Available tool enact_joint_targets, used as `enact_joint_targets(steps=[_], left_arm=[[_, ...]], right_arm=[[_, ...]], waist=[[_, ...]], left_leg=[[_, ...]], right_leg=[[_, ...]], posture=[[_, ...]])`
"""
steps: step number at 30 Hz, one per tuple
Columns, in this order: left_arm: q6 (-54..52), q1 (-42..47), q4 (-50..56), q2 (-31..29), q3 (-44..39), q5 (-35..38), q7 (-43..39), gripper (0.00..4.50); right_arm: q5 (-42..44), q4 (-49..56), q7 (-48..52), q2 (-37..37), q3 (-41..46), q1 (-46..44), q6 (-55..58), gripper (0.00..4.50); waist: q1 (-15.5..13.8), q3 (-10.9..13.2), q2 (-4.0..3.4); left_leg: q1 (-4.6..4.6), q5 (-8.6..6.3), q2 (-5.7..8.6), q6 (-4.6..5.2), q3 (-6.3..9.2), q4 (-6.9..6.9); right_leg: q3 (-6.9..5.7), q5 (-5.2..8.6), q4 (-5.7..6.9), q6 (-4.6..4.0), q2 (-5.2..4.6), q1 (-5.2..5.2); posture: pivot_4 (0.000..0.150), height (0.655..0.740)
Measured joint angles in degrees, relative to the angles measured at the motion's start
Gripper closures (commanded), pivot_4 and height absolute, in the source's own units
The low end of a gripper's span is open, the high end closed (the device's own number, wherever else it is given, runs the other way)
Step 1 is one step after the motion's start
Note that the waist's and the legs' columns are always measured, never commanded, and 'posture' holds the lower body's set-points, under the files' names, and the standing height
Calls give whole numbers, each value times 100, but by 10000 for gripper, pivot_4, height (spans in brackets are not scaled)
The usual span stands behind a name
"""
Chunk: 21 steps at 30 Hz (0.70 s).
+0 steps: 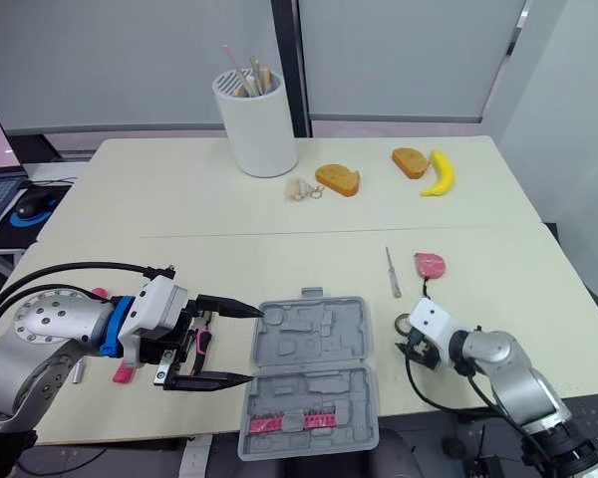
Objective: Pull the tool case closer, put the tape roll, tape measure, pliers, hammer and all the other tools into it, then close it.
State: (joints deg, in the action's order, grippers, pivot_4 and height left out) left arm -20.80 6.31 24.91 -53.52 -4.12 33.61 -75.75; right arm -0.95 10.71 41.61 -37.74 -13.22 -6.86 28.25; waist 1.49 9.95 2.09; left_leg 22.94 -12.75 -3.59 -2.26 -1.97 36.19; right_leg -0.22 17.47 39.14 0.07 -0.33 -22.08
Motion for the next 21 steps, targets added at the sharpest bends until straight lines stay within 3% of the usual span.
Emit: enact_joint_targets(steps=[7,21], left_arm=[[307,-223,-94,51,0,-132,-36,0],[895,-412,-440,220,14,-359,-176,0]], right_arm=[[-31,-39,13,40,-165,-71,-4,9140],[-53,-75,-26,179,-210,-323,574,41134]], waist=[[-1,0,0],[0,0,0]], left_leg=[[0,0,-1,0,-1,0],[0,0,-3,0,0,0]], right_leg=[[3,-4,0,-8,1,-1],[2,-5,1,-8,2,-2]], posture=[[1500,7337],[1500,7337]])
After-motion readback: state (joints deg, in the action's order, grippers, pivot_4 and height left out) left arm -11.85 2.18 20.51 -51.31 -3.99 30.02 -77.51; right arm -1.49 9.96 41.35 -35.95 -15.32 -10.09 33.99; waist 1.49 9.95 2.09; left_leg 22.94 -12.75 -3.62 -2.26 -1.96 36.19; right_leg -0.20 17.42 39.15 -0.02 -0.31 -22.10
